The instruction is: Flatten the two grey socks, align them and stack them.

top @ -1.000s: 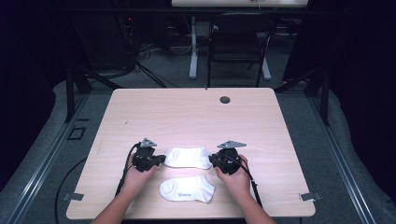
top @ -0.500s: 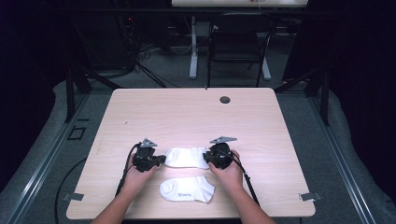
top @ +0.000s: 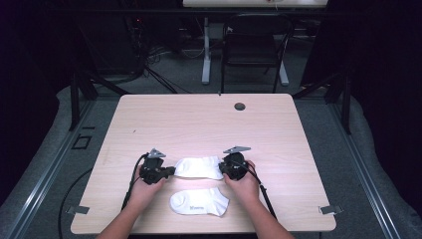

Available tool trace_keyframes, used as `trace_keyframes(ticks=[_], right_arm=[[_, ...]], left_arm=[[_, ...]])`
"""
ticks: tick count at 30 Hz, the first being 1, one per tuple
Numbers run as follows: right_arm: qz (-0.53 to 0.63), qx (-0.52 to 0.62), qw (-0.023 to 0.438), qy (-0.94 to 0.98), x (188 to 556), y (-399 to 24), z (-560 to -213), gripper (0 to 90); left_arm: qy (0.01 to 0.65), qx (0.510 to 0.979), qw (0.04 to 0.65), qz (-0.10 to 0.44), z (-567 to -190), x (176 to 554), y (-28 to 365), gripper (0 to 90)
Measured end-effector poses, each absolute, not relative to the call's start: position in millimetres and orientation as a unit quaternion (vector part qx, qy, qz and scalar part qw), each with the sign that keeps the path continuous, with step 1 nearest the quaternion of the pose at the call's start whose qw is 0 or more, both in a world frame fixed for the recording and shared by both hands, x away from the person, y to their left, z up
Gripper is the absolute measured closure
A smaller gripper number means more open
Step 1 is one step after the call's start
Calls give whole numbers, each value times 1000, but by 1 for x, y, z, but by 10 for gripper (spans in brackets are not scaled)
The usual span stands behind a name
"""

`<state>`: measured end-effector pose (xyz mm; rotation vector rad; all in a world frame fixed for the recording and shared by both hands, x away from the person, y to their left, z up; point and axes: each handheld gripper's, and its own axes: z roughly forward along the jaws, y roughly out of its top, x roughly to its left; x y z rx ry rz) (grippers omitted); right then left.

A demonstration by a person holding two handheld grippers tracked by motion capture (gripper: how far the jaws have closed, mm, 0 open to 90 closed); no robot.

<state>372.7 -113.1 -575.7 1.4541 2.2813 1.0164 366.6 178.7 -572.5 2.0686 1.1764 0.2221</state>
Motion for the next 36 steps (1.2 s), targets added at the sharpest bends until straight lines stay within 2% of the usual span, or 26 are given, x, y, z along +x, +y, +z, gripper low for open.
trace_keyframes(ticks=[10,17,23,28,32,36], right_arm=[[371,496,114,777,371,-117,-566,777],[379,501,128,768,375,-121,-561,647],[370,509,126,767,381,-124,-565,615],[363,513,118,769,386,-124,-569,616],[358,511,107,774,388,-123,-572,642],[358,513,96,774,388,-122,-573,704]], left_arm=[[465,794,380,94,-562,371,181,756],[472,791,375,102,-564,378,177,655],[474,793,372,94,-565,384,173,655],[474,794,369,90,-566,389,171,697],[473,797,364,89,-568,390,169,731],[473,799,362,88,-570,392,168,762]])
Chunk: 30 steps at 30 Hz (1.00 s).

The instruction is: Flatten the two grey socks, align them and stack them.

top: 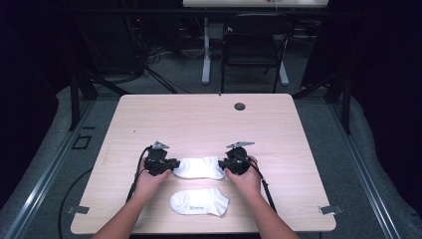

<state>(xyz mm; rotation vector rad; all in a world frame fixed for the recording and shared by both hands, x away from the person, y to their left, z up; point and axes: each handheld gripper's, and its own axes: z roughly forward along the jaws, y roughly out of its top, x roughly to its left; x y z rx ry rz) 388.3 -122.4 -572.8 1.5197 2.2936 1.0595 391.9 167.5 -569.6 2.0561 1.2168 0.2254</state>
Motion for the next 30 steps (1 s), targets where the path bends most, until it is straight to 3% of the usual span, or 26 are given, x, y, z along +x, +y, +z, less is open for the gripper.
trace_keyframes(ticks=[10,30], right_arm=[[357,506,100,779,387,-121,-572,838],[385,484,99,780,371,-130,-553,857]], left_arm=[[473,800,359,85,-571,393,166,882],[452,800,384,86,-549,378,169,891]])
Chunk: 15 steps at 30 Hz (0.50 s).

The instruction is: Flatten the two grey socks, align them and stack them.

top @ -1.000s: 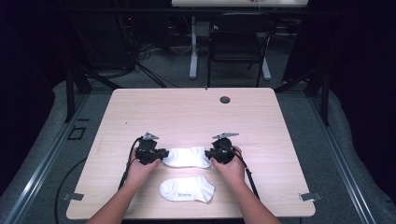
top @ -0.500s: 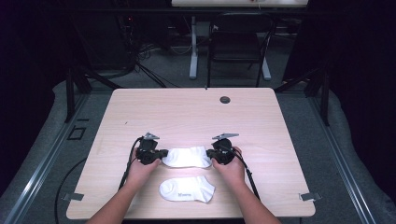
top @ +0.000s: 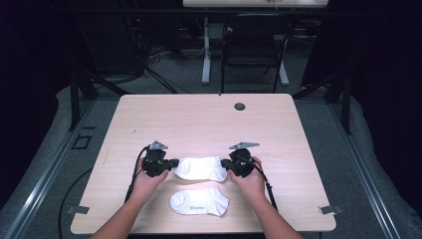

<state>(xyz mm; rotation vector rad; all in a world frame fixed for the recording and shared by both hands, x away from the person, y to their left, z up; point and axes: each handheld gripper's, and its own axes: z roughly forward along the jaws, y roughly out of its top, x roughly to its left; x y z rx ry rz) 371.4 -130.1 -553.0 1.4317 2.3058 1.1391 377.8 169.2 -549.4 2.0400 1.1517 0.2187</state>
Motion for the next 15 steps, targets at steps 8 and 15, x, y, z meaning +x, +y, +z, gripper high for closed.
trace_keyframes(ticks=[8,15], right_arm=[[396,475,100,780,362,-132,-539,857],[400,465,95,784,353,-132,-530,858]], left_arm=[[445,800,393,86,-539,368,173,891],[434,802,400,89,-530,358,175,891]])
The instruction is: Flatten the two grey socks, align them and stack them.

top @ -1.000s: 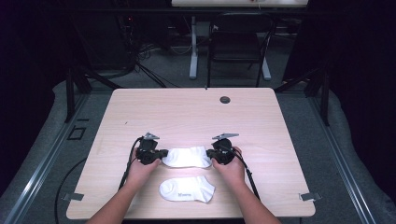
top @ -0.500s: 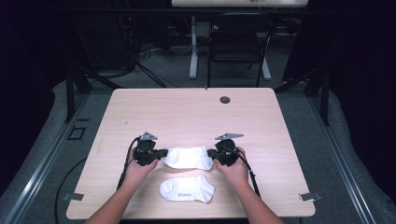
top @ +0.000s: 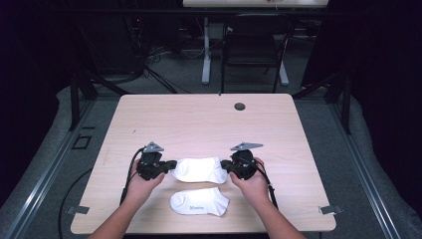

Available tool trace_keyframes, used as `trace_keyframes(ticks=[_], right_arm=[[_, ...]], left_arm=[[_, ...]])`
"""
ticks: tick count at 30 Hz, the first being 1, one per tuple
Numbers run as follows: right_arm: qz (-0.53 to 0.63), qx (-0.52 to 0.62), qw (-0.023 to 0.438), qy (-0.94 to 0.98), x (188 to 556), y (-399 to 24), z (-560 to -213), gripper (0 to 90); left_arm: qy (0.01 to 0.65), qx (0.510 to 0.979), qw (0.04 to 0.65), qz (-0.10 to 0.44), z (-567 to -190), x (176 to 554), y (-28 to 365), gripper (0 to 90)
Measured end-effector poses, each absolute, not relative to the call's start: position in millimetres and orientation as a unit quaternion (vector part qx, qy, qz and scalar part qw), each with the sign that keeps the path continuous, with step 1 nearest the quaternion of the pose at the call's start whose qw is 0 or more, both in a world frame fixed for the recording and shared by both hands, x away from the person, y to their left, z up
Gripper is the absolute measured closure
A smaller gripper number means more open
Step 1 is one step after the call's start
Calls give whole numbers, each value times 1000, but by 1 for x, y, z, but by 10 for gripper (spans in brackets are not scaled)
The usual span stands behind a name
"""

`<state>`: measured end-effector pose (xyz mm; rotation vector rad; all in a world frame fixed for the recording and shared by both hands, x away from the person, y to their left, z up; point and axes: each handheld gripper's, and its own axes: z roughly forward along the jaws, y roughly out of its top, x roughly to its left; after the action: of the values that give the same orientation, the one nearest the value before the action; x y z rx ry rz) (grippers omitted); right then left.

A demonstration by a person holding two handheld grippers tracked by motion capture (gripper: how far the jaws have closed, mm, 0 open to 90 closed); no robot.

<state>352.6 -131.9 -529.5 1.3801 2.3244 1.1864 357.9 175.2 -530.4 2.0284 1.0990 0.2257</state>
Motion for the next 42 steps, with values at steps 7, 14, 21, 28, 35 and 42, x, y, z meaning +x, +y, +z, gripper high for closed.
trace_keyframes(ticks=[7,14,21,28,35,42], right_arm=[[402,461,91,786,341,-134,-521,858],[404,448,99,792,326,-133,-517,858],[406,443,97,794,313,-134,-518,858],[408,435,91,798,299,-135,-522,858],[407,434,82,800,286,-137,-527,858],[407,436,75,799,275,-137,-530,857]], left_arm=[[419,807,406,91,-526,343,175,891],[411,811,408,88,-524,329,175,891],[407,812,411,83,-525,316,177,891],[404,813,411,79,-529,305,179,891],[399,818,409,73,-530,290,179,891],[396,820,407,73,-531,281,184,891]])
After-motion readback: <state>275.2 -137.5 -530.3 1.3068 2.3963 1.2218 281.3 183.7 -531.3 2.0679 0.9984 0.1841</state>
